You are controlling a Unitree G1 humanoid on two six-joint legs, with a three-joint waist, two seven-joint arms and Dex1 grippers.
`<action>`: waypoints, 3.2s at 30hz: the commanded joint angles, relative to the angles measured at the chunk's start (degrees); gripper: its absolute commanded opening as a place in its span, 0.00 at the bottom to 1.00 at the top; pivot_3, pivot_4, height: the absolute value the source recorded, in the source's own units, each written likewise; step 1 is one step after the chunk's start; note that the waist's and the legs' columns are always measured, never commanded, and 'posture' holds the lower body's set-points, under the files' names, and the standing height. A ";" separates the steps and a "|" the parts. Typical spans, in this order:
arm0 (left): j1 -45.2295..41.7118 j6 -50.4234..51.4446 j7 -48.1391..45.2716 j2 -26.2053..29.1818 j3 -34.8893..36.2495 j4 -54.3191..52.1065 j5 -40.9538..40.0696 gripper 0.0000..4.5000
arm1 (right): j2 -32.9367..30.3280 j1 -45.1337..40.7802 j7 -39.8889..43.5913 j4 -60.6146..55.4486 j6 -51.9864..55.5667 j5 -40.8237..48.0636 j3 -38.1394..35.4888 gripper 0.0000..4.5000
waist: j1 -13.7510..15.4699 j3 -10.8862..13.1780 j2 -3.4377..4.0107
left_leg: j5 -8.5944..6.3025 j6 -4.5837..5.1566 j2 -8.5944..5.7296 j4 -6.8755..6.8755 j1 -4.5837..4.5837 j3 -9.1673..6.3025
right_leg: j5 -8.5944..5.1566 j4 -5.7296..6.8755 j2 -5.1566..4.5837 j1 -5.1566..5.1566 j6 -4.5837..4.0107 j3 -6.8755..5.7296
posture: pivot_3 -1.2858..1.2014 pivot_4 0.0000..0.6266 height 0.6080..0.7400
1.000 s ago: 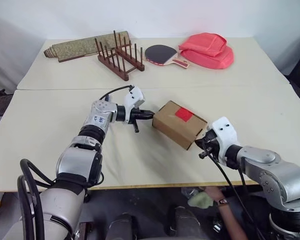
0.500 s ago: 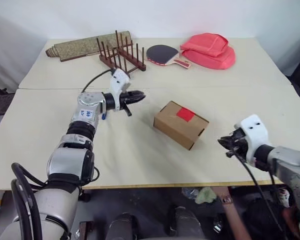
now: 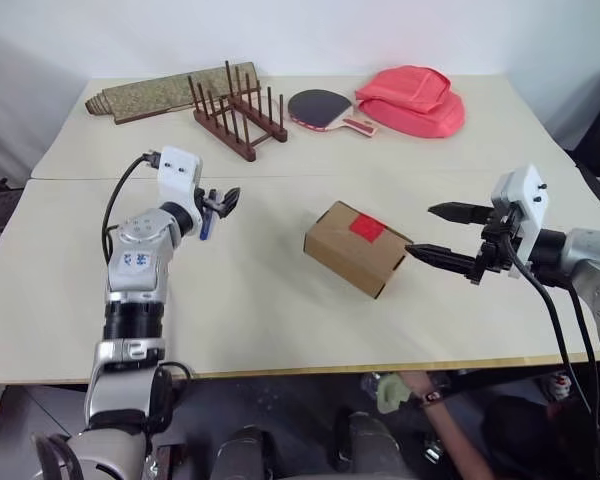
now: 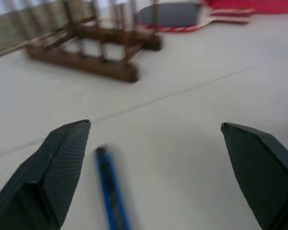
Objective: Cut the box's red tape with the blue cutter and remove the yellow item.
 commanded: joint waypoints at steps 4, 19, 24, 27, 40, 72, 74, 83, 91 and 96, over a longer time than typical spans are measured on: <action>1.24 8.07 6.66 0.06 1.77 -6.32 -0.21 0.99 | -1.25 -4.29 10.68 7.91 -8.80 -2.12 4.98 1.00 | 1.11 0.00 0.00 | 0.00 0.00 0.03 0.17 0.00 0.02 | 0.00 0.05 -0.01 0.05 0.00 0.01 | 0.52 0.24 1.00; -8.52 24.91 8.87 0.23 -1.57 5.82 -0.68 0.99 | 0.68 -10.16 11.03 14.03 -12.65 -6.15 8.41 1.00 | 0.89 0.01 -0.01 | -0.04 -0.02 0.07 0.45 -0.05 0.05 | 0.01 0.30 -0.02 0.01 0.00 0.03 | 0.52 0.24 1.00; -10.99 28.83 11.08 -0.20 0.27 8.98 -1.74 0.99 | 0.39 -10.58 11.29 14.71 -13.07 -6.52 8.17 1.00 | 0.94 0.01 -0.02 | -0.04 -0.02 0.07 0.49 -0.06 0.04 | 0.01 0.34 -0.02 0.01 0.00 0.05 | 0.52 0.24 1.00; -11.66 28.12 10.33 -0.47 -0.24 10.99 -2.21 0.99 | 0.35 -10.80 11.40 14.68 -13.02 -6.53 8.13 1.00 | 1.03 0.01 -0.02 | -0.04 -0.02 0.06 0.49 -0.06 0.04 | 0.01 0.33 -0.02 0.02 0.00 0.06 | 0.52 0.24 1.00; -14.64 29.09 12.75 0.18 0.08 18.43 -1.86 0.45 | 0.46 -12.45 11.07 15.73 -13.54 -7.45 8.11 1.00 | 1.03 0.01 -0.01 | -0.04 -0.03 0.06 0.52 -0.02 0.08 | 0.01 0.40 -0.03 0.02 0.00 0.10 | 0.52 0.24 1.00; -9.43 36.53 6.82 6.07 -8.28 9.05 -0.62 0.51 | 1.00 -14.11 10.90 18.03 -14.08 -9.12 8.89 1.00 | 0.96 0.00 -0.01 | -0.06 -0.06 0.08 0.51 0.09 0.23 | 0.01 0.49 -0.02 -0.03 0.00 0.34 | 0.52 0.24 1.00; -9.41 37.04 6.62 6.06 -8.20 8.57 -0.81 0.64 | 1.02 -14.22 10.90 18.06 -14.03 -9.22 8.90 1.00 | 1.11 0.00 -0.01 | -0.06 -0.06 0.07 0.52 0.09 0.22 | 0.01 0.48 -0.03 -0.02 0.00 0.33 | 0.52 0.24 1.00; -7.57 36.79 4.73 6.42 -4.82 9.88 -2.60 0.84 | 2.48 -11.70 12.56 11.21 -11.24 -3.83 7.80 1.00 | 0.93 0.00 0.00 | -0.06 -0.06 0.07 0.51 0.10 0.21 | 0.01 0.51 -0.04 -0.03 0.00 0.33 | 0.52 0.24 1.00; -7.34 34.50 0.82 6.86 -5.66 13.07 -3.47 0.84 | 3.65 -12.08 12.43 10.81 -9.98 -0.19 6.47 1.00 | 1.04 -0.01 0.02 | -0.06 -0.05 0.06 0.53 0.13 0.21 | 0.01 0.54 -0.05 -0.02 0.00 0.34 | 0.52 0.24 1.00; -8.45 32.23 -1.33 7.62 -7.64 17.14 -2.58 0.80 | 3.47 -13.03 12.02 11.36 -9.74 -0.33 6.86 1.00 | 1.25 -0.07 0.11 | -0.06 -0.05 0.06 0.58 0.18 0.20 | 0.01 0.63 -0.07 0.00 -0.01 0.36 | 0.52 0.24 1.00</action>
